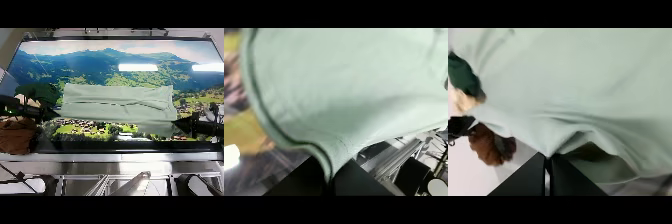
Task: Fold the shirts.
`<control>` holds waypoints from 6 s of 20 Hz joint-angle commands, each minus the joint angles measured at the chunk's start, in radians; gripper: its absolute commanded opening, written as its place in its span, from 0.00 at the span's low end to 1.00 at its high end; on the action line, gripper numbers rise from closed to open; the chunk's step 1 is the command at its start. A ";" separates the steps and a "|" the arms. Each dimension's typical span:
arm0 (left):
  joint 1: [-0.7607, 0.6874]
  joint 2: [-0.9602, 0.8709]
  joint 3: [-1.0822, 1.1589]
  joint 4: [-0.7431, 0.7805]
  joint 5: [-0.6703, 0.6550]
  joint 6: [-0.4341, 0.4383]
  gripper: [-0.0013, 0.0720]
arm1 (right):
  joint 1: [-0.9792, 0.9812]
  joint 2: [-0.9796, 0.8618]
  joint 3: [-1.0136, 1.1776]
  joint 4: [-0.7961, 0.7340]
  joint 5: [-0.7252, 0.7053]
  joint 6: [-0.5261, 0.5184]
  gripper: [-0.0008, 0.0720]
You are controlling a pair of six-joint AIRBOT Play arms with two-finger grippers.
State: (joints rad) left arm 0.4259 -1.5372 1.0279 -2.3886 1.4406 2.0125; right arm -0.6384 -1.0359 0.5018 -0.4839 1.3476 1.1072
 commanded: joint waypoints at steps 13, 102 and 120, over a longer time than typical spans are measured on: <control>-0.216 -0.661 0.921 -0.037 0.131 -0.254 0.04 | 0.256 -0.685 0.562 0.279 -0.423 -0.330 0.04; -0.209 0.117 0.508 -0.021 0.135 -0.132 0.04 | 0.591 -0.879 0.971 -0.209 -0.001 0.155 0.93; -0.216 0.117 0.508 -0.019 0.155 -0.115 0.04 | 0.560 -0.745 0.975 0.076 -0.032 0.187 0.03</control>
State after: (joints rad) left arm 0.2108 -1.4208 1.5364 -2.4088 1.5959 1.8828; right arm 0.0216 -1.9045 1.4754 -0.4248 1.3384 1.2190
